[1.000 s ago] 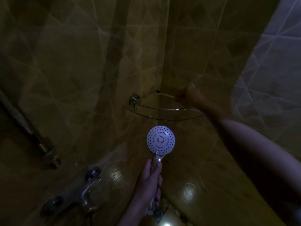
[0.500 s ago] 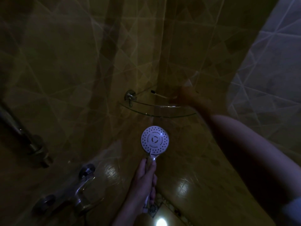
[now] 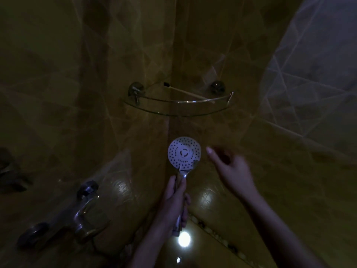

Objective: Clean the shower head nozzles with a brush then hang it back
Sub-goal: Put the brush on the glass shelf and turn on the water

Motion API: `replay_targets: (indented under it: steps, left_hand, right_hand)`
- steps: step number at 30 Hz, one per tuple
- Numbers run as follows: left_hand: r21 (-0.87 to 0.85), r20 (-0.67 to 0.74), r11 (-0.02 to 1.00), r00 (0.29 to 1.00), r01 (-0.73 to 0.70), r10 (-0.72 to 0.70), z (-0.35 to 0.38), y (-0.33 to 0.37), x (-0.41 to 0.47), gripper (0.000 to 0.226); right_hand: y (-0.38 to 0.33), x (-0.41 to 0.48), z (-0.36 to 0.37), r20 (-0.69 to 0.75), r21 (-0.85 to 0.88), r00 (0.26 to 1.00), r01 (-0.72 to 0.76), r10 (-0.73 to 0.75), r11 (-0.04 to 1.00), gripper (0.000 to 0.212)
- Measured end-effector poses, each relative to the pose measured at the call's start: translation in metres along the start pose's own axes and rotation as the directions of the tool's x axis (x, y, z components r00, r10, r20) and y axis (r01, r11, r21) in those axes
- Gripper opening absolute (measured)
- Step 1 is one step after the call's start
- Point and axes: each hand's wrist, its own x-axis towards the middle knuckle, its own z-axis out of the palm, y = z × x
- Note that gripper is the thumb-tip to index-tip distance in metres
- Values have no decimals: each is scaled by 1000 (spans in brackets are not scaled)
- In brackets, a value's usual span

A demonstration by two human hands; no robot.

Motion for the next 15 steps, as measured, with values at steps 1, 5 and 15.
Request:
replay_targets:
  steps: [1, 5, 15]
  left_hand:
    - [-15, 10, 1000, 1000, 4, -4, 2, -4, 2, 17]
    - [9, 46, 997, 996, 75, -75, 17, -31, 11, 59]
    - [243, 28, 950, 977, 196, -209, 50, -137, 59, 73]
  right_hand:
    - [11, -9, 5, 98, 19, 992, -76, 73, 997, 37]
    - [44, -31, 22, 359, 160, 925, -190, 122, 969, 27]
    - [164, -41, 24, 348, 243, 897, -366, 271, 898, 30]
